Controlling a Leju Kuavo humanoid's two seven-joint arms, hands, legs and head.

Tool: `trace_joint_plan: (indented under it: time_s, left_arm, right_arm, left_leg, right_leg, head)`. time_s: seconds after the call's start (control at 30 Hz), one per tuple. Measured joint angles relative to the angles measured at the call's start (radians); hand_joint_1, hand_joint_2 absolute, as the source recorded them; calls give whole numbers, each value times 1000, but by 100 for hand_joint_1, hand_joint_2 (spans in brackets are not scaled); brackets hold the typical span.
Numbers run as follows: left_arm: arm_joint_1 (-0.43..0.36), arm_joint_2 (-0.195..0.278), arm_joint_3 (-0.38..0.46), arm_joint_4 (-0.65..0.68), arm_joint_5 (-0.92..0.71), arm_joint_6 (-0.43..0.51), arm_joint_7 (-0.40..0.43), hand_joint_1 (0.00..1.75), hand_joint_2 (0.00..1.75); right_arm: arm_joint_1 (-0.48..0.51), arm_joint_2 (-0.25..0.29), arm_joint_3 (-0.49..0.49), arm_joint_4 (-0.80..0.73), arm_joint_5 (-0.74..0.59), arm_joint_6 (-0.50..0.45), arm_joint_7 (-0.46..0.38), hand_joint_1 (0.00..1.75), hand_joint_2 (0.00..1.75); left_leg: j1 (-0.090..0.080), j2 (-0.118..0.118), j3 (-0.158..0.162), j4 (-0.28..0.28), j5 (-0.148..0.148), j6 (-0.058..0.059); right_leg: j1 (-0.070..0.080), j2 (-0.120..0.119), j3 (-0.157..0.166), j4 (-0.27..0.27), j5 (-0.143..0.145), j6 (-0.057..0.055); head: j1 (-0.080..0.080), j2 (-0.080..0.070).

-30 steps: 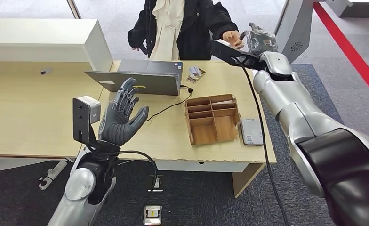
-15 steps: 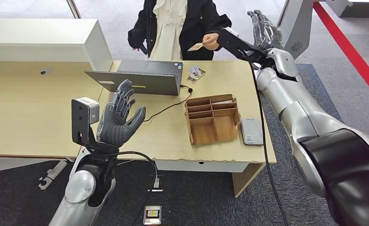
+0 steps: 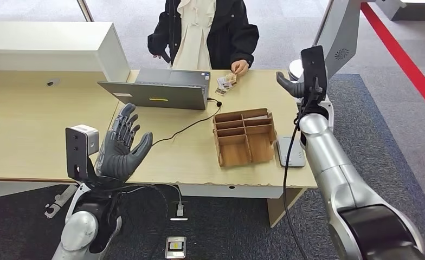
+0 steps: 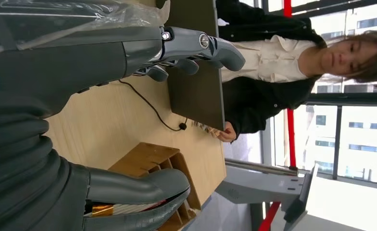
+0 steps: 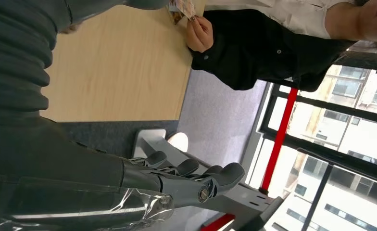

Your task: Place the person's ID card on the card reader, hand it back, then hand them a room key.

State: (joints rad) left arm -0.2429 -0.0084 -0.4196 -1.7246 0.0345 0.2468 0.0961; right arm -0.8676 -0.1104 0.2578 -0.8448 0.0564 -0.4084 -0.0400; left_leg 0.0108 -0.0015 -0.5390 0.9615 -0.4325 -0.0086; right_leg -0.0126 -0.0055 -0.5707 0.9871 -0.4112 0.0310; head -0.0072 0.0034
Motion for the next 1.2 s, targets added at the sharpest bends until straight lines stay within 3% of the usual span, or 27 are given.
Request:
trace_joint_plan:
  time_s: [0.27, 0.47, 0.8, 1.2]
  left_arm:
    - [48, 52, 26, -51, -2, 22, 26, 0, 175]
    - [68, 62, 34, -74, -20, 61, 30, 0, 175]
    - [48, 71, 34, -82, -16, 112, 22, 0, 175]
    - [-37, 71, 34, -60, -5, 87, -44, 0, 175]
  right_arm:
    - [289, -15, -50, -391, -157, -38, 69, 0, 175]
    - [397, -10, -45, -567, -177, -7, 73, 0, 175]
    - [415, 19, -31, -668, -173, 55, 40, 0, 175]
    - [389, 69, 4, -674, -217, 114, -9, 0, 175]
  left_leg:
    - [0, 1, -1, 0, -1, 0]
    - [0, 0, -1, -1, 0, 0]
    - [0, 0, -1, 0, 0, 0]
    - [0, 0, -1, 0, 0, 0]
  right_leg:
    - [0, 0, 0, 0, -1, 0]
    - [0, 0, 0, 0, -1, 0]
    - [0, 0, 0, 0, 0, 0]
    - [0, 0, -1, 0, 0, 0]
  head:
    - [0, 0]
    - [0, 0]
    - [0, 0]
    - [0, 0]
